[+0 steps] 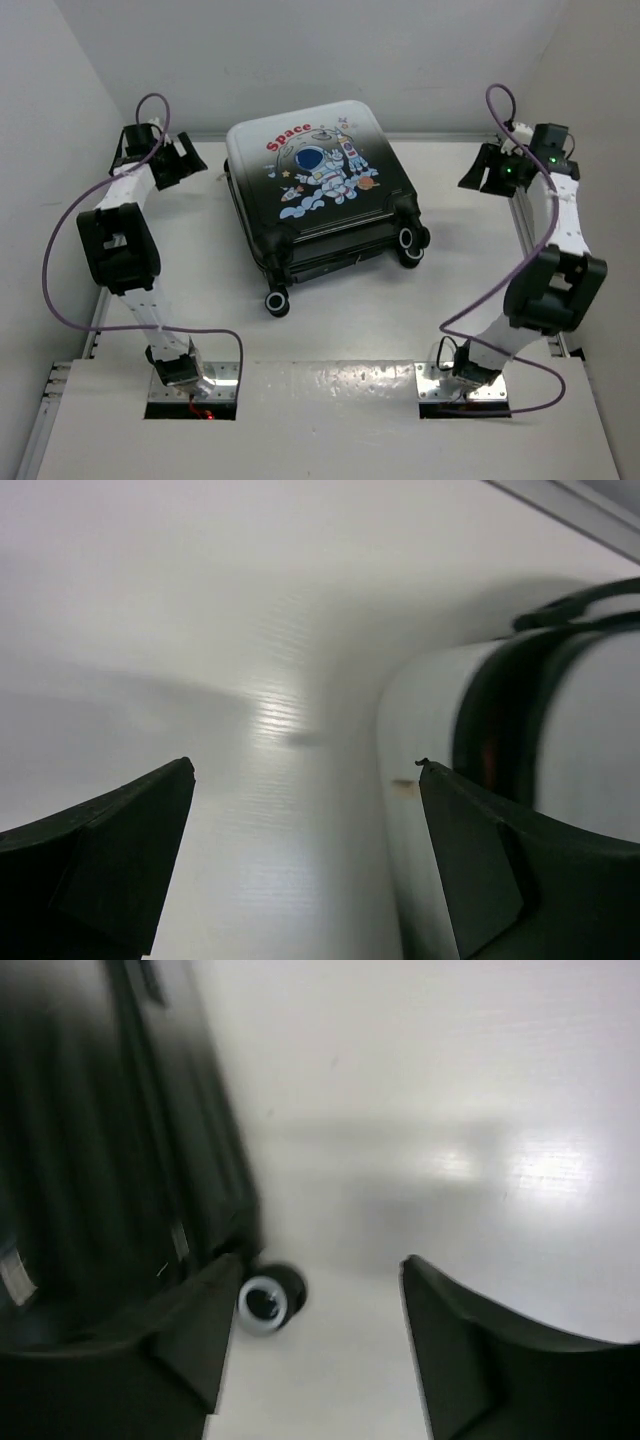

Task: Pack the luggage

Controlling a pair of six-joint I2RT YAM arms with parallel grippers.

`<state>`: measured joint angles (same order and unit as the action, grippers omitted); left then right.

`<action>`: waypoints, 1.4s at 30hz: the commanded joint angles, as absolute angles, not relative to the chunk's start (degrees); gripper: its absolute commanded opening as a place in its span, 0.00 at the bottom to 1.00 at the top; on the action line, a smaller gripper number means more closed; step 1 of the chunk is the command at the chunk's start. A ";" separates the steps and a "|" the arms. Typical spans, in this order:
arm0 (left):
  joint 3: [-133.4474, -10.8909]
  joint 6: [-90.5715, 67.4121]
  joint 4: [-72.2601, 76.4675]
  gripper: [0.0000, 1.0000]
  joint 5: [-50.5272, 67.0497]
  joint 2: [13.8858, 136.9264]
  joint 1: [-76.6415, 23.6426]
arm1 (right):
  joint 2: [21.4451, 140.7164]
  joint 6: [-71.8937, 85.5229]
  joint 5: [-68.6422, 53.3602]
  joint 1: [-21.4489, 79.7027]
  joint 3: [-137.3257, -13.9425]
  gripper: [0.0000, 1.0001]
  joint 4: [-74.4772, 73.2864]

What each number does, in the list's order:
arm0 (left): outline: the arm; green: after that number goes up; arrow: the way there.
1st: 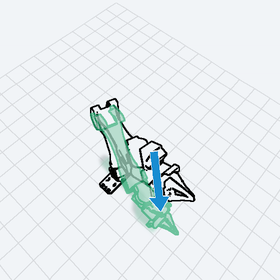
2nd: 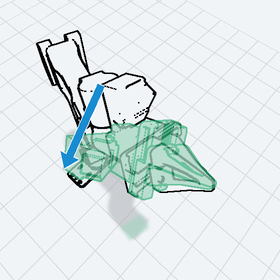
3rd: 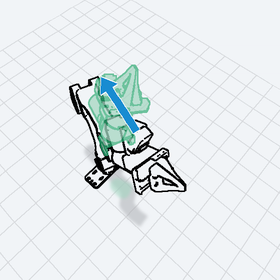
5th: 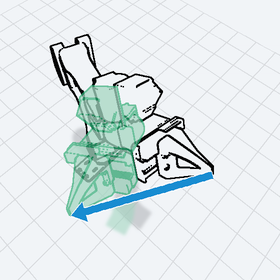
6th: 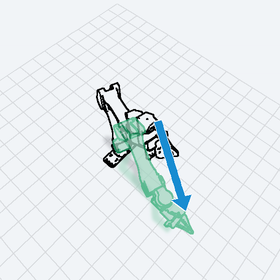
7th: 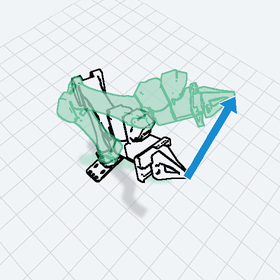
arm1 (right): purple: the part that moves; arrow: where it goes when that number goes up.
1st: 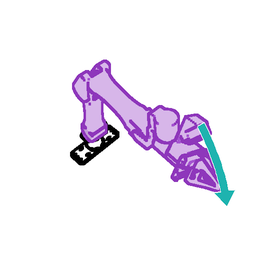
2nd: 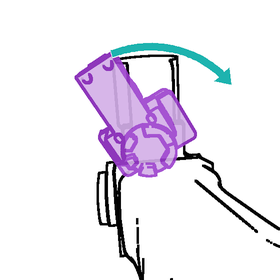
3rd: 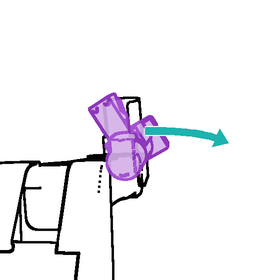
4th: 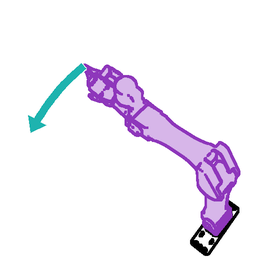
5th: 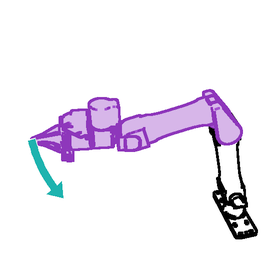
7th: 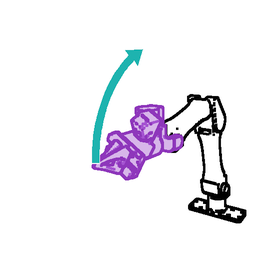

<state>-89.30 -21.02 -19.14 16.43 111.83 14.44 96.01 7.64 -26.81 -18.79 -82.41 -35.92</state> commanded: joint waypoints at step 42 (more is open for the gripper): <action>-70.14 -13.89 -22.15 1.00 16.52 90.62 19.95 | 85.17 -1.47 -2.46 16.96 -74.70 0.23 -45.00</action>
<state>-70.76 -14.00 -24.16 16.58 93.30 19.35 85.32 1.15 -0.64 16.47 -70.94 -48.25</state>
